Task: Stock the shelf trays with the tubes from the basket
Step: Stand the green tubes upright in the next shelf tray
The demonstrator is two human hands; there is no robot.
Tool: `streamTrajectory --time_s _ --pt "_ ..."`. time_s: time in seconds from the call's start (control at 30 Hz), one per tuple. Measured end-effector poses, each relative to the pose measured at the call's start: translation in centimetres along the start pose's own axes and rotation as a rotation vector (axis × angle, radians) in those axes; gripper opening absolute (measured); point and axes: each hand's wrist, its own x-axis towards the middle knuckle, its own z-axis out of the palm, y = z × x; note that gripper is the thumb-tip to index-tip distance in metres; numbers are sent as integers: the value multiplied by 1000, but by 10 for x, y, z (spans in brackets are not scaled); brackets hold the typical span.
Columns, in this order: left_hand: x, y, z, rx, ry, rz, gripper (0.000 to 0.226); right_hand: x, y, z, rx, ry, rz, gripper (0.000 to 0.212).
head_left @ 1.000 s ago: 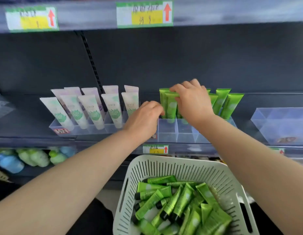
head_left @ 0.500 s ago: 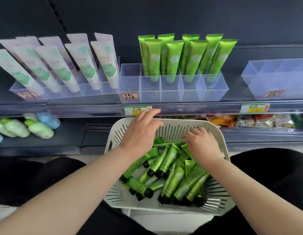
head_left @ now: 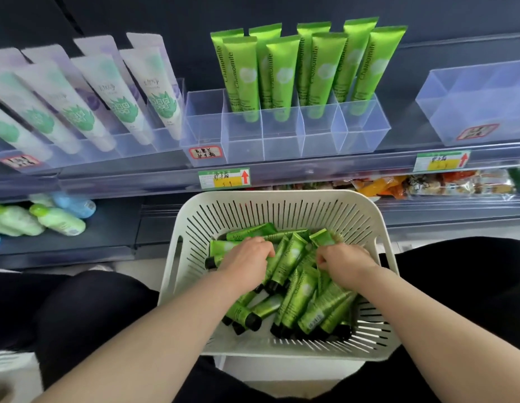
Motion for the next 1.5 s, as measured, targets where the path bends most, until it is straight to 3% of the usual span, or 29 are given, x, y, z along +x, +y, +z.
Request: streamTrajectory --time_s 0.1,0.37,0.57,0.73,0.9,1.03,1.3,1.5 --pt "7 8 4 -21 -54 -25 31 -9 2 -12 -30 70 -54 17" --pt "37 37 20 -47 -257 -171 48 -26 16 -50 -11 542 -95 18" --pt "47 61 36 -121 -384 -113 52 -20 11 -47 -25 567 -66 22" --pt "49 66 46 -77 -341 -143 36 -22 13 -45 21 568 -44 26" --pt "49 57 41 -143 -300 -286 16 -19 16 -41 36 587 -23 22" --pt "37 35 27 -220 -204 -292 15 -16 13 -37 32 655 -16 8" --pt "4 5 -33 -377 210 -261 12 -21 -7 -52 16 689 -119 7" --pt "-11 10 -103 -402 504 -129 18 -39 -38 -99 4 874 -172 5"
